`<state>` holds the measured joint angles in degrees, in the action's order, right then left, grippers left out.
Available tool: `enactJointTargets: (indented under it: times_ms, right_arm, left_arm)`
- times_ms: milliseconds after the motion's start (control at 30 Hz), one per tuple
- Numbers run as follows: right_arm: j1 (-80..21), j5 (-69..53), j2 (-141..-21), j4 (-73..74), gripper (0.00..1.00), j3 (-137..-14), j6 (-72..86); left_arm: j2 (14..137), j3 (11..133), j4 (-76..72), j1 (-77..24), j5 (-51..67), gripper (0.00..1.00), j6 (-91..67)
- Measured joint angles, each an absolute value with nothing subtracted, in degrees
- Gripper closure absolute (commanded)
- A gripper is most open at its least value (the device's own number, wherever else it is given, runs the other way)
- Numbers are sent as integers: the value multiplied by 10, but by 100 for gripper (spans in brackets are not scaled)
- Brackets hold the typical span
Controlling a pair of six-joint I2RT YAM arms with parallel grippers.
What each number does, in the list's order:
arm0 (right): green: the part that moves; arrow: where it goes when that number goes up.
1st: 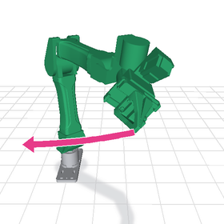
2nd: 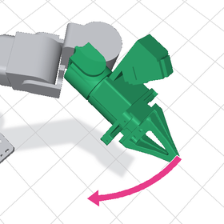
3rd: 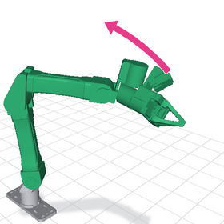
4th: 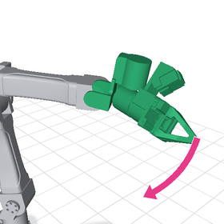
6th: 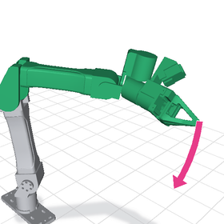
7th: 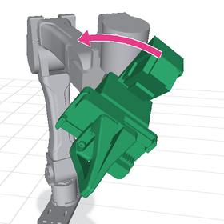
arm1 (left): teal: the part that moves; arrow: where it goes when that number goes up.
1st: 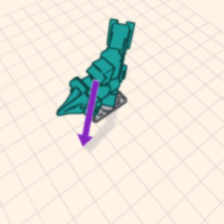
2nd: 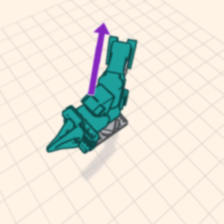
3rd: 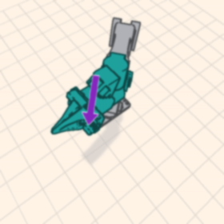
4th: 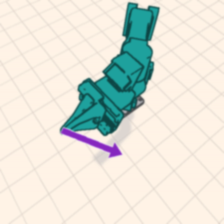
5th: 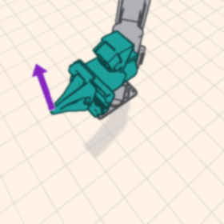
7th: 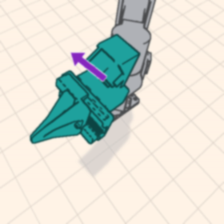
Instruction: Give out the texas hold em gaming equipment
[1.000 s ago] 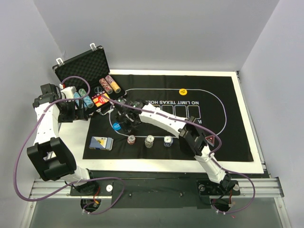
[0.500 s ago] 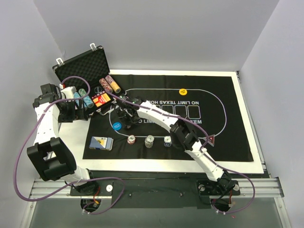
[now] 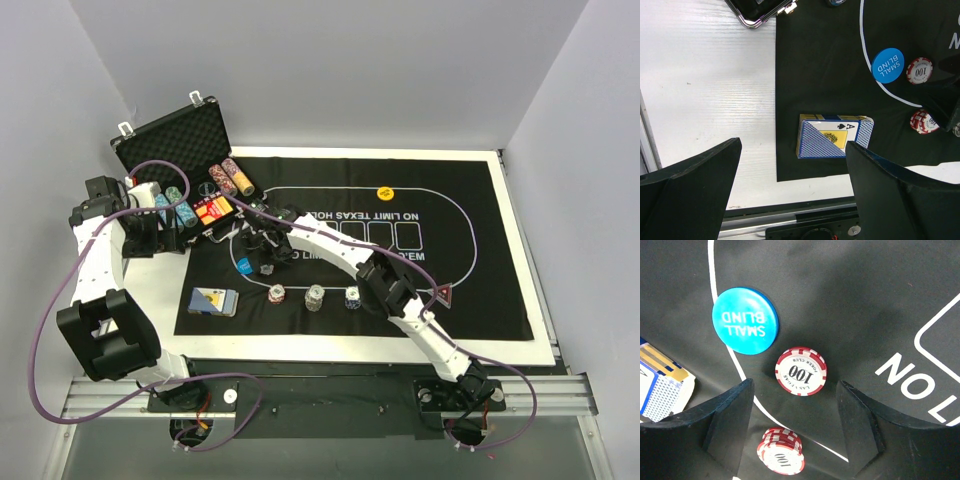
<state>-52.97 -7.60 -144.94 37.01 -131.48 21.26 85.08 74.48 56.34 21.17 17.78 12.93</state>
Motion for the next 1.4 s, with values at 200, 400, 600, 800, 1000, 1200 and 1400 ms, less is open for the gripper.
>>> enactJointTargets:
  times_ms: [200,400,600,800,1000,1200,1400]
  right_arm:
    - [-530,-66,-1430,356,32,-1272,209]
    - [-536,-48,-1322,357,25,-1142,196]
    - [-566,-48,-1260,357,25,-1077,186]
    - [-593,-50,-1271,358,25,-1065,181]
    - [-597,-50,-1287,358,30,-1076,181]
    - [-596,-44,-1312,349,40,-1092,182]
    - [-592,-43,-1323,346,50,-1092,186]
  left_arm:
    - [851,745,563,212,178,3,129]
    - [851,745,563,212,178,3,129]
    - [843,737,563,212,178,3,129]
    - [836,737,563,212,178,3,129]
    - [834,737,563,212,178,3,129]
    - [834,737,563,212,177,3,129]
    - [833,737,563,212,176,3,129]
